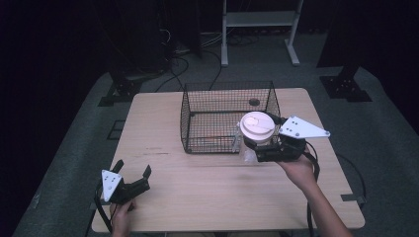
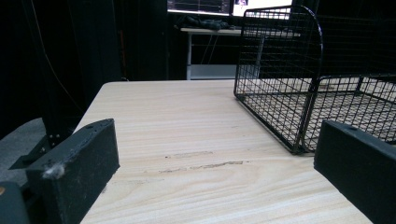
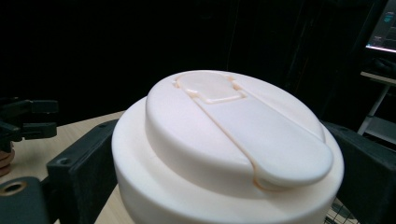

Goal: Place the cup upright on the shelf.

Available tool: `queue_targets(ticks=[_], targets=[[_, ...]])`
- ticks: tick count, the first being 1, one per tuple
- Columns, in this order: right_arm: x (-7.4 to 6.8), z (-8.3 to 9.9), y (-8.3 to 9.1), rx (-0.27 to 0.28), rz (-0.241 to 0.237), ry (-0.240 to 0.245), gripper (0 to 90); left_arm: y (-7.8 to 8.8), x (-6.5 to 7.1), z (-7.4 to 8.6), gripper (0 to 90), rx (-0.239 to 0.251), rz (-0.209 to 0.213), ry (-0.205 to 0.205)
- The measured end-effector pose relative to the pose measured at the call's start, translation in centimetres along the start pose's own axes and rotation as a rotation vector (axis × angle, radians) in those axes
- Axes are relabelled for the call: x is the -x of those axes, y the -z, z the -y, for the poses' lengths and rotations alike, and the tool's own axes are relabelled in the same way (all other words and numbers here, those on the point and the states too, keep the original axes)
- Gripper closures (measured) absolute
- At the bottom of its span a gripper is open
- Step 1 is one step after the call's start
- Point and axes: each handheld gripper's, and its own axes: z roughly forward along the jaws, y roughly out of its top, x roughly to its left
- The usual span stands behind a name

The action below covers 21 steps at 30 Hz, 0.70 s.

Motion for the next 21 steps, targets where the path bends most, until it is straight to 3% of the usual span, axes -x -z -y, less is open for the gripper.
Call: queue_targets(ticks=[21], targets=[[1.1, -4.4, -1.8, 0.01, 0.0, 0.036, 4.7, 0.0, 0.0, 0.0, 0.0, 0.004, 0.0, -0.001]])
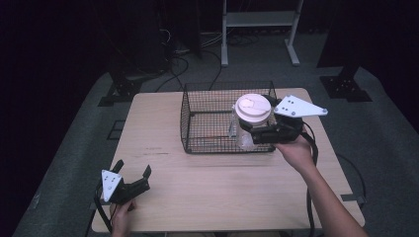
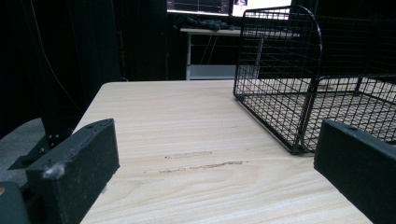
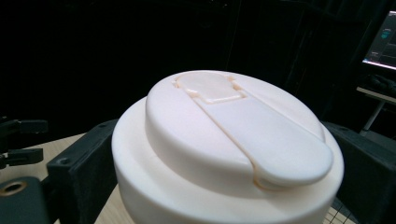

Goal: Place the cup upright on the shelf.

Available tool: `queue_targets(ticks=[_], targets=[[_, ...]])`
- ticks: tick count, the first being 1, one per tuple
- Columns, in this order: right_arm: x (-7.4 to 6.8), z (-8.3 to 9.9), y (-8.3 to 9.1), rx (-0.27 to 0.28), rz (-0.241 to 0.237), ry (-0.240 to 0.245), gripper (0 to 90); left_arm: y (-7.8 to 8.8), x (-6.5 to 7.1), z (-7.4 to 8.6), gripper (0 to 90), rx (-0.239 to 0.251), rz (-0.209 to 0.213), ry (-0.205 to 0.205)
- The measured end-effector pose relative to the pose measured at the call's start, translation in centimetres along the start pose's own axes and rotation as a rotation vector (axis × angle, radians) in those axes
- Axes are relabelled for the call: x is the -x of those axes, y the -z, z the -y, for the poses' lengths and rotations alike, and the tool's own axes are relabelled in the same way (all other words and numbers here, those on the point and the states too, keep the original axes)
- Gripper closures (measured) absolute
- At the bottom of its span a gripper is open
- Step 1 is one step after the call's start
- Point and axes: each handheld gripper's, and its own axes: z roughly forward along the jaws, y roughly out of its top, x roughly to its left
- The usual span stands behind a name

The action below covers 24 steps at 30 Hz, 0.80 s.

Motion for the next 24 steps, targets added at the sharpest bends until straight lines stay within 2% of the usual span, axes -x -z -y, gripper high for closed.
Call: queue_targets(ticks=[15, 24], targets=[[0.8, -2.3, -2.4, 0.002, 0.001, 0.016, 4.7, 0.0, 0.0, 0.0, 0.0, -0.001, 0.002, 0.002], [1.4, -3.2, -4.1, 0.01, 0.012, 0.009, 4.7, 0.0, 0.0, 0.0, 0.0, 0.001, 0.001, 0.003]])
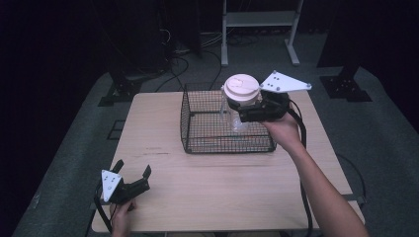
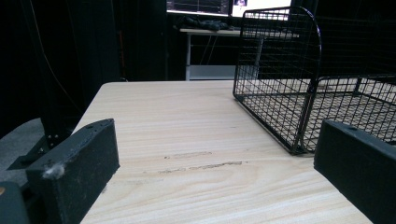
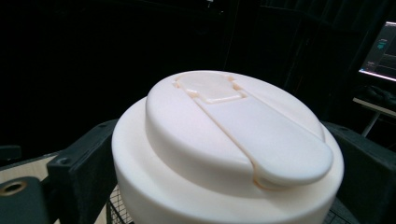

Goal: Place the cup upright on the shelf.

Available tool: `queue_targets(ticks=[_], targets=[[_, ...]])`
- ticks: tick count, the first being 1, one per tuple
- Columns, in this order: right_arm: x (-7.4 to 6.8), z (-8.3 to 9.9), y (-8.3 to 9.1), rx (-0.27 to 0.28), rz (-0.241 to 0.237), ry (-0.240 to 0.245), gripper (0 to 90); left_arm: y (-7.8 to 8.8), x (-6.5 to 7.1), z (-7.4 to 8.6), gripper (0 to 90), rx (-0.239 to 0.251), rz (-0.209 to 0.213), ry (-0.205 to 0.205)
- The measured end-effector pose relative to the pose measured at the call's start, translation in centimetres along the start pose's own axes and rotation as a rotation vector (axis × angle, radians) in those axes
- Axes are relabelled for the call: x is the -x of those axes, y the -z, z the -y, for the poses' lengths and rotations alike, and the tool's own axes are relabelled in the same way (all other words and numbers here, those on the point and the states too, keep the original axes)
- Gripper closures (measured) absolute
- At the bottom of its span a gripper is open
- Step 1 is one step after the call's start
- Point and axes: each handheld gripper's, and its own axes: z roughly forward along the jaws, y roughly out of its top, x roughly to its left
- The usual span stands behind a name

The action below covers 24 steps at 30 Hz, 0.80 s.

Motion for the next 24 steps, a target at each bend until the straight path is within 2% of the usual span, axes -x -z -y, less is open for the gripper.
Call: queue_targets(ticks=[13, 21, 24], targets=[[1.1, -0.2, -2.8, 0.014, 0.03, -0.022, 4.7, 0.0, 0.0, 0.0, 0.0, 0.001, 0.0, 0.001], [1.8, 0.2, -4.7, 0.0, 0.053, -0.045, 4.7, 0.1, 0.0, 0.0, 0.0, 0.007, 0.007, -0.006], [2.2, 0.5, -5.4, -0.006, 0.063, -0.048, 4.7, 0.1, -0.1, 0.0, 0.0, 0.004, 0.009, 0.003]])
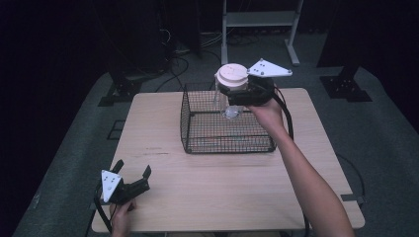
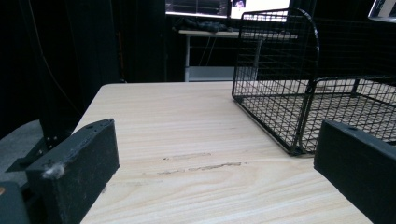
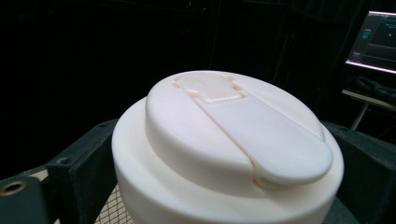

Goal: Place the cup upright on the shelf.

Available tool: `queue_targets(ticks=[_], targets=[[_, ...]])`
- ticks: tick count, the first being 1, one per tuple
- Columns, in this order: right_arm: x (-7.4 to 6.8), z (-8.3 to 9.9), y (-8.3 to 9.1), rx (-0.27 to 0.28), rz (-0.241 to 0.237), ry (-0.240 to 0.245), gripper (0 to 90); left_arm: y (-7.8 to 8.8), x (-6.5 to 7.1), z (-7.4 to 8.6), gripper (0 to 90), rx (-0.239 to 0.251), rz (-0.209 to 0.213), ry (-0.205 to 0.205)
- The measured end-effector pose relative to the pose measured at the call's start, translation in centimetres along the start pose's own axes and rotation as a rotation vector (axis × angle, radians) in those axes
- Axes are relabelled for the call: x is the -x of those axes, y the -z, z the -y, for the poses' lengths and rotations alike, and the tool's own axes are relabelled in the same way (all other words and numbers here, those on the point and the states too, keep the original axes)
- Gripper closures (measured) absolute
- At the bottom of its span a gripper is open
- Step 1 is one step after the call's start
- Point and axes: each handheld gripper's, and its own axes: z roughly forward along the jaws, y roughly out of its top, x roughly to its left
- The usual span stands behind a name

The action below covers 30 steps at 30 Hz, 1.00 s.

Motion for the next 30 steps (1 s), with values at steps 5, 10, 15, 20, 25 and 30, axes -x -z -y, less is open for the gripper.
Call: queue_targets(ticks=[5, 10, 15, 20, 25, 30], targets=[[0.4, 0.6, -1.0, -0.012, 0.009, -0.005, 4.7, 0.0, 0.0, 0.0, 0.0, 0.002, 0.002, -0.004], [0.5, 1.0, -1.7, -0.017, 0.012, -0.01, 4.7, 0.0, 0.0, 0.0, 0.0, 0.005, 0.006, 0.002], [0.6, 1.3, -2.3, -0.026, 0.018, -0.009, 4.7, 0.0, 0.0, 0.0, 0.0, 0.004, 0.004, 0.003], [0.8, 1.7, -3.0, -0.032, 0.022, -0.014, 4.7, 0.0, 0.0, 0.0, 0.0, 0.003, 0.005, 0.003], [0.9, 2.3, -3.7, -0.041, 0.025, -0.015, 4.7, 0.0, 0.0, 0.0, 0.0, 0.004, 0.005, 0.005], [1.0, 2.7, -4.3, -0.044, 0.026, -0.022, 4.7, 0.0, 0.0, 0.0, 0.0, 0.004, 0.002, 0.003]])
